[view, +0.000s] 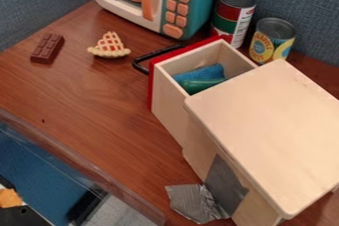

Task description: Put the cucumber on the left side of the table

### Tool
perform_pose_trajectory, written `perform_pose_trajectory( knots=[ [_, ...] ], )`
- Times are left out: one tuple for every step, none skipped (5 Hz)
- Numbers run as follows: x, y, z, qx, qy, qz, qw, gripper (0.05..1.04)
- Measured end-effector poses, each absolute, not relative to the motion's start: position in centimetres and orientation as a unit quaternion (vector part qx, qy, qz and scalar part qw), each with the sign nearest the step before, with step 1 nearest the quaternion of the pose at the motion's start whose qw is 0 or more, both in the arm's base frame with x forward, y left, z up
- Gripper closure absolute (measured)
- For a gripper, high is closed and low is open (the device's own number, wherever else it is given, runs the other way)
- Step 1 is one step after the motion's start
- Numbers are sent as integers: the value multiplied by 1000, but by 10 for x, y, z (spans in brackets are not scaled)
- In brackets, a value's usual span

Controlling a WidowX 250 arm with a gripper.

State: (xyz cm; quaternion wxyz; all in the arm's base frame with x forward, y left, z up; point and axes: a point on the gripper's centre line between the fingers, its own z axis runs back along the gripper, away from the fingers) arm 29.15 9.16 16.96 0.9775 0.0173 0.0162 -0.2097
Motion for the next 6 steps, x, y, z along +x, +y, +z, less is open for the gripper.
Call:
perform_pose_trajectory(
  knots=[
    [292, 92, 161, 11, 29, -206, 978, 83],
    [294, 74, 153, 15, 35, -217, 975, 83],
    [295, 55, 143, 16, 46, -235, 971, 83],
    [294, 36, 135, 18, 52, -253, 966, 83],
    [294, 15, 124, 31, 49, -266, 962, 83],
    [295, -4, 119, 35, 40, -291, 955, 83]
  ],
)
